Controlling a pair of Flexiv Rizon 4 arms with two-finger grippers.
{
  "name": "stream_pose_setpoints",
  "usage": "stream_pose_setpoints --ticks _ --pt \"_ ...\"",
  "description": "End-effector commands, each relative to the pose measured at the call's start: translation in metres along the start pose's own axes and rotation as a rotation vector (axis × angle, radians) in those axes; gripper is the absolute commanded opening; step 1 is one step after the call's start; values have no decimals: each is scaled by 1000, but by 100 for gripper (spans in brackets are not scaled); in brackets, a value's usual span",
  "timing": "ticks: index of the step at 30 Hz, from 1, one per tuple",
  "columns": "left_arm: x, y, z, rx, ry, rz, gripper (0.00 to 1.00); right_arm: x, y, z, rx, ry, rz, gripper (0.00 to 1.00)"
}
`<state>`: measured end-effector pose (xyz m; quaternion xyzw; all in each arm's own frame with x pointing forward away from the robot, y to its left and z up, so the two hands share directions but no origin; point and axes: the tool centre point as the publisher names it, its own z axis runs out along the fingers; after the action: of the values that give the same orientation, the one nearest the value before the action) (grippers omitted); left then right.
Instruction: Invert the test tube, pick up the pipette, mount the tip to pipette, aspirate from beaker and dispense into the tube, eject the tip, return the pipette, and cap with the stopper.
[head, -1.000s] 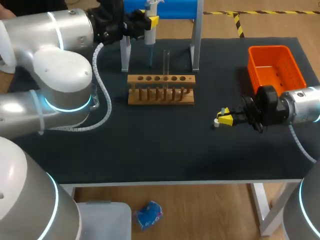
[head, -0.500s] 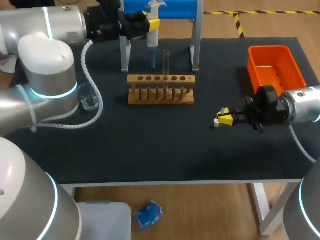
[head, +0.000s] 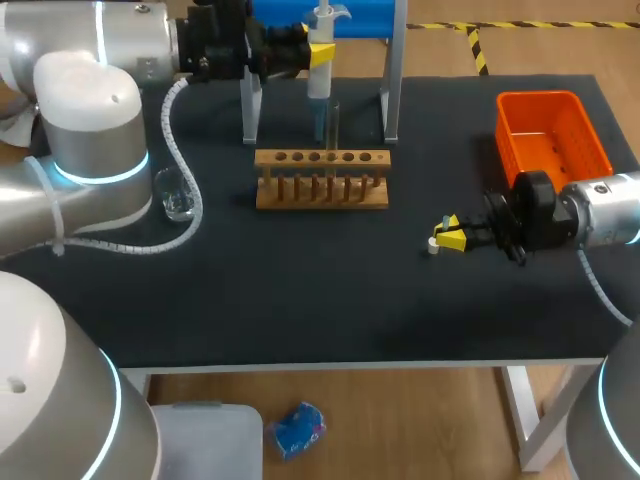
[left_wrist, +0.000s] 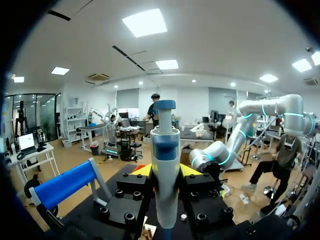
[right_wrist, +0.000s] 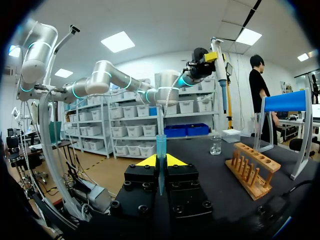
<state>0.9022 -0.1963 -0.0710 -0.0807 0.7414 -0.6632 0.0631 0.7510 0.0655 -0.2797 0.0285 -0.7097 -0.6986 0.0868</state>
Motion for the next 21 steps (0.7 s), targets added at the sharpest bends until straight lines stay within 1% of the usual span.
stream_pose_setpoints --ticks 1,4,6,11,15,17,21 --pt "18 -3 6 7 -79 4 0 0 0 0 2 0 0 0" --pt "25 -5 11 16 -77 4 0 0 0 0 2 0 0 0" --pt "31 -5 15 39 -62 2 0 0 0 0 2 0 0 0" --pt "43 -12 28 44 -38 5 0 0 0 0 2 0 0 0" --pt "47 -20 31 27 -16 -4 0 0 0 0 2 0 0 0" --pt "46 -24 31 23 -10 1 0 0 0 0 2 0 0 0" --pt "46 -26 30 23 -2 2 0 0 0 0 2 0 0 0"
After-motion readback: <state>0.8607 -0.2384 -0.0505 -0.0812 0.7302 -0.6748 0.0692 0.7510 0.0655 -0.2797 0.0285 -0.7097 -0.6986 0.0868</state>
